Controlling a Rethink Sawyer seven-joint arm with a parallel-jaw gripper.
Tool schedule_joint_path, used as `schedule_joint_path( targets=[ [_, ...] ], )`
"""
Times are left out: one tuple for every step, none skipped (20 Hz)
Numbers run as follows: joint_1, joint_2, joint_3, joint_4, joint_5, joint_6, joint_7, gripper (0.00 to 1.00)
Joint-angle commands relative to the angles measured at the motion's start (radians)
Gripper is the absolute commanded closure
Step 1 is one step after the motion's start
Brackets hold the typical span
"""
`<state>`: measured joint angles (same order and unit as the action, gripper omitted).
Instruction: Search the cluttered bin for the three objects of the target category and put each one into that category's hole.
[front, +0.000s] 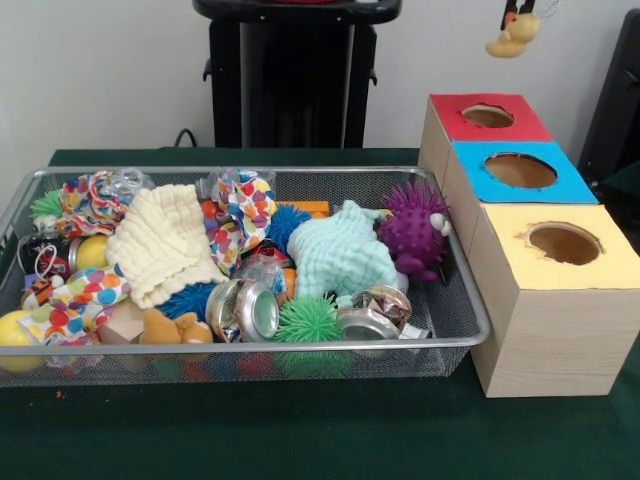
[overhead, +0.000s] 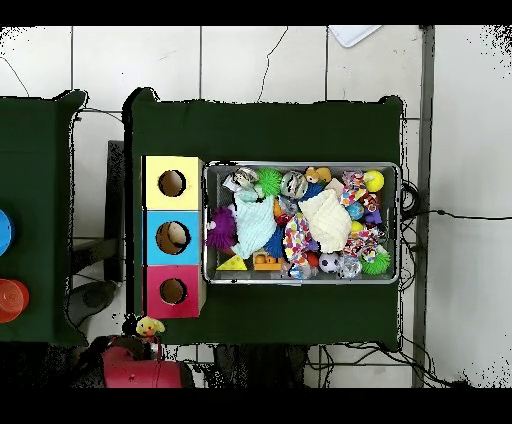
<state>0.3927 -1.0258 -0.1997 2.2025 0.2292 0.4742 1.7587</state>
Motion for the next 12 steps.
schedule_joint_path(
  targets=[
    [-0.040,0.070,0.040,-0.116,-0.043,-0.064,0.134,1.00],
    [-0.042,0.073,0.040,-0.118,-0.046,-0.066,0.128,1.00],
    [-0.042,0.078,0.038,-0.117,-0.053,-0.070,0.121,1.00],
    [-0.043,0.084,0.035,-0.116,-0.060,-0.079,0.116,1.00],
    [-0.049,0.088,0.036,-0.108,-0.068,-0.095,0.106,1.00],
    [-0.057,0.094,0.040,-0.102,-0.075,-0.113,0.097,1.00],
    [-0.066,0.102,0.047,-0.095,-0.079,-0.139,0.094,1.00],
    [-0.079,0.107,0.061,-0.085,-0.080,-0.159,0.090,1.00],
    [-0.087,0.118,0.068,-0.080,-0.086,-0.183,0.090,1.00],
    [-0.094,0.128,0.075,-0.075,-0.093,-0.207,0.090,1.00],
    [-0.100,0.144,0.080,-0.075,-0.101,-0.230,0.091,1.00],
    [-0.098,0.160,0.078,-0.078,-0.113,-0.248,0.094,1.00]
  ],
)
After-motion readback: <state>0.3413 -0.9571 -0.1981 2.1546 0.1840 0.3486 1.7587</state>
